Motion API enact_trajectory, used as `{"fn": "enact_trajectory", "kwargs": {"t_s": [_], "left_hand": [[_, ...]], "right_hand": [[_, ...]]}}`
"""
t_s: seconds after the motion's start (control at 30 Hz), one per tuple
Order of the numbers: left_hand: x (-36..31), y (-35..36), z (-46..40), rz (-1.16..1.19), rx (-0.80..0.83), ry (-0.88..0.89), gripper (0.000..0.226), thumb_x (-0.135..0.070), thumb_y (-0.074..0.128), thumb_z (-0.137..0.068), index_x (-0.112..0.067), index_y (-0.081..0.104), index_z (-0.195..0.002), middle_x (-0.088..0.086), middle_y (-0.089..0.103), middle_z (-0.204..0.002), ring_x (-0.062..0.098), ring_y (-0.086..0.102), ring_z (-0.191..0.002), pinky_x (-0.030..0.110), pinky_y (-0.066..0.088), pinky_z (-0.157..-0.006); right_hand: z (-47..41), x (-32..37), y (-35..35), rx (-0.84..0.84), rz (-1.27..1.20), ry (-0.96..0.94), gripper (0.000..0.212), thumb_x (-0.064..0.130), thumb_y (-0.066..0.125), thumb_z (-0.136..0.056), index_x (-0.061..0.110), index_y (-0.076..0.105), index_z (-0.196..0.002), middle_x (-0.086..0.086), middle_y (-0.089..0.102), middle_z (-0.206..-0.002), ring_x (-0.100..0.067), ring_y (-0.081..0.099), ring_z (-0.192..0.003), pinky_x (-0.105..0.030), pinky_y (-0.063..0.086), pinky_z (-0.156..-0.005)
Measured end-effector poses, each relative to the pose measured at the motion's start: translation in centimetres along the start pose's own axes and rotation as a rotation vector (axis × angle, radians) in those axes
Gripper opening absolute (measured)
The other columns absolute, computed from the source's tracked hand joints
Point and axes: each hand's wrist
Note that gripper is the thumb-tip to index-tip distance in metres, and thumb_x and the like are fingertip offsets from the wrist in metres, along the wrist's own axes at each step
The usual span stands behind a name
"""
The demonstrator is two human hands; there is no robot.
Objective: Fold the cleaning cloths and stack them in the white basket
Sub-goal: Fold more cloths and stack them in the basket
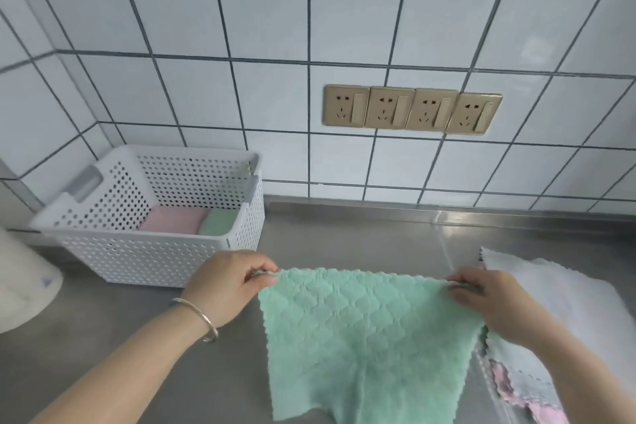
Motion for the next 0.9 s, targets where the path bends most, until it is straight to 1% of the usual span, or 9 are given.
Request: {"fn": "enact_trajectory", "kwargs": {"t_s": [0.07, 0.13, 0.2, 0.27, 0.4, 0.5, 0.7, 0.8, 0.9], "left_hand": [[1.8, 1.9, -1.0, -0.073, -0.002, -0.046, 0.009, -0.031, 0.063, -0.086, -0.027, 0.07, -0.09, -0.027, 0.053, -0.066, -0.002, 0.053, -0.065, 0.014, 0.038, -0.061], [3.2, 3.8, -2.1, -0.099, -0.021, -0.076, 0.011, -0.027, 0.06, -0.088, -0.024, 0.07, -0.093, -0.022, 0.058, -0.075, 0.006, 0.056, -0.072, 0.022, 0.042, -0.067], [4.2, 5.5, -3.3, -0.115, -0.046, -0.12, 0.012, -0.025, 0.057, -0.089, -0.023, 0.068, -0.093, -0.013, 0.066, -0.087, 0.012, 0.06, -0.08, 0.025, 0.047, -0.071], [5.3, 7.4, -4.7, -0.138, -0.044, -0.147, 0.014, -0.023, 0.053, -0.091, -0.022, 0.066, -0.093, -0.006, 0.067, -0.094, 0.016, 0.061, -0.085, 0.029, 0.049, -0.073], [6.8, 10.8, -7.8, -0.098, -0.057, -0.183, 0.016, -0.02, 0.052, -0.092, -0.017, 0.066, -0.098, 0.002, 0.069, -0.096, 0.023, 0.061, -0.089, 0.032, 0.049, -0.076], [7.5, 13.0, -10.0, -0.081, -0.053, -0.24, 0.018, -0.022, 0.05, -0.093, -0.018, 0.065, -0.102, 0.002, 0.068, -0.099, 0.024, 0.061, -0.091, 0.032, 0.048, -0.075], [9.0, 16.7, -13.2, -0.139, -0.009, -0.345, 0.021, -0.026, 0.047, -0.093, -0.022, 0.065, -0.103, 0.001, 0.068, -0.103, 0.025, 0.061, -0.092, 0.031, 0.048, -0.071], [9.7, 17.9, -13.8, -0.14, -0.001, -0.383, 0.021, -0.025, 0.047, -0.093, -0.021, 0.064, -0.106, 0.001, 0.067, -0.107, 0.026, 0.061, -0.094, 0.026, 0.04, -0.067], [9.9, 18.7, -13.8, -0.048, -0.037, -0.439, 0.029, -0.024, 0.051, -0.092, -0.019, 0.055, -0.12, 0.004, 0.058, -0.121, 0.027, 0.058, -0.1, 0.029, 0.042, -0.074]], "right_hand": [[-2.1, -0.6, 2.8, 0.026, 0.07, 0.02, 0.03, 0.022, 0.06, -0.089, 0.043, 0.051, -0.07, 0.02, 0.058, -0.07, -0.012, 0.059, -0.076, -0.012, 0.037, -0.057], [-4.0, -0.9, 5.2, -0.001, 0.113, 0.051, 0.018, 0.02, 0.057, -0.09, 0.035, 0.062, -0.08, 0.011, 0.065, -0.081, -0.021, 0.061, -0.09, -0.022, 0.039, -0.065], [-5.8, -1.0, 7.0, -0.079, 0.169, 0.076, 0.016, 0.02, 0.056, -0.091, 0.023, 0.069, -0.099, 0.004, 0.07, -0.101, -0.024, 0.061, -0.1, -0.028, 0.043, -0.076], [-7.8, -1.4, 8.5, -0.126, 0.208, 0.075, 0.021, 0.021, 0.053, -0.092, 0.021, 0.067, -0.108, 0.003, 0.067, -0.111, -0.024, 0.059, -0.105, -0.03, 0.045, -0.081], [-11.4, -2.7, 10.4, -0.163, 0.203, 0.11, 0.024, 0.019, 0.049, -0.093, 0.02, 0.066, -0.109, -0.001, 0.066, -0.111, -0.024, 0.058, -0.102, -0.029, 0.043, -0.072], [-13.9, -3.9, 11.6, -0.169, 0.224, 0.16, 0.025, 0.019, 0.047, -0.094, 0.022, 0.066, -0.11, -0.002, 0.065, -0.108, -0.025, 0.059, -0.097, -0.027, 0.04, -0.066], [-17.7, -5.5, 14.3, -0.118, 0.293, 0.184, 0.027, 0.014, 0.044, -0.093, 0.021, 0.066, -0.108, -0.002, 0.065, -0.104, -0.024, 0.056, -0.096, -0.031, 0.048, -0.073], [-18.3, -6.3, 15.7, -0.092, 0.293, 0.207, 0.028, 0.014, 0.044, -0.093, 0.018, 0.065, -0.111, -0.004, 0.065, -0.102, -0.025, 0.056, -0.096, -0.03, 0.046, -0.072], [-17.9, -7.0, 16.8, -0.187, 0.227, 0.23, 0.033, 0.016, 0.049, -0.09, 0.016, 0.055, -0.123, -0.005, 0.059, -0.116, -0.025, 0.05, -0.108, -0.036, 0.044, -0.083]]}}
Point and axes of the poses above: each hand's wrist, its own z-axis away from the middle knuckle, its own y-axis out of the palm, x = y × z
